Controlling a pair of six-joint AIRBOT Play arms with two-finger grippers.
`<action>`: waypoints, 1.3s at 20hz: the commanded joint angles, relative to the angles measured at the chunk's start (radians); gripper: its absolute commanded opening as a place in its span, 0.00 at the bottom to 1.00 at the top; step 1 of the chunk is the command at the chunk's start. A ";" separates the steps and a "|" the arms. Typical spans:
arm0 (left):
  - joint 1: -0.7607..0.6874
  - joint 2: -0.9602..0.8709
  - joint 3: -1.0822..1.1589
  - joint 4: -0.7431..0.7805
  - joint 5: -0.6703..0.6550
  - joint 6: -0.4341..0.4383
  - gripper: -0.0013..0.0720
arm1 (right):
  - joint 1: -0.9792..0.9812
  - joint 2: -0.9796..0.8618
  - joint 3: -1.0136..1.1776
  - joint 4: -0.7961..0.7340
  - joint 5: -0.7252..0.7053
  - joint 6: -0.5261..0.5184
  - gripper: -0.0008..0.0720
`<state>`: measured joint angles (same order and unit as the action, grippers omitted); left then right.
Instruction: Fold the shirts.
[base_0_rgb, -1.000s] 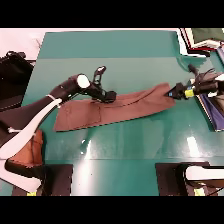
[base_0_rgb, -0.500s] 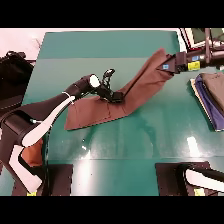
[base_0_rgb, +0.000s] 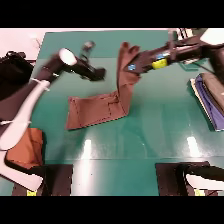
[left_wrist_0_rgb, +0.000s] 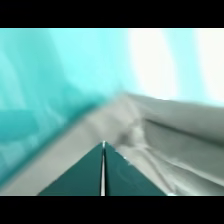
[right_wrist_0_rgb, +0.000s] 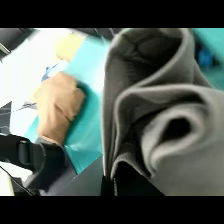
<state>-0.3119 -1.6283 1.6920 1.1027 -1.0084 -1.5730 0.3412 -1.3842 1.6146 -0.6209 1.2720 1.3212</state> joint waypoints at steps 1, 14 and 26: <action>0.172 0.183 0.036 0.114 -0.048 0.002 0.06 | 0.240 -0.105 0.010 0.002 -0.259 -0.006 0.04; 0.229 0.357 0.024 0.192 -0.081 0.012 0.06 | 0.103 -0.233 -0.007 -0.321 -0.118 0.011 0.53; 0.156 0.332 0.024 0.146 -0.069 0.037 0.06 | -0.052 -0.468 -0.273 0.056 -0.128 -0.025 0.85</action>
<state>-0.1513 -1.2922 1.7161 1.2633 -1.0782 -1.5372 0.2440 -1.7767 1.3464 -0.7086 1.1770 1.3369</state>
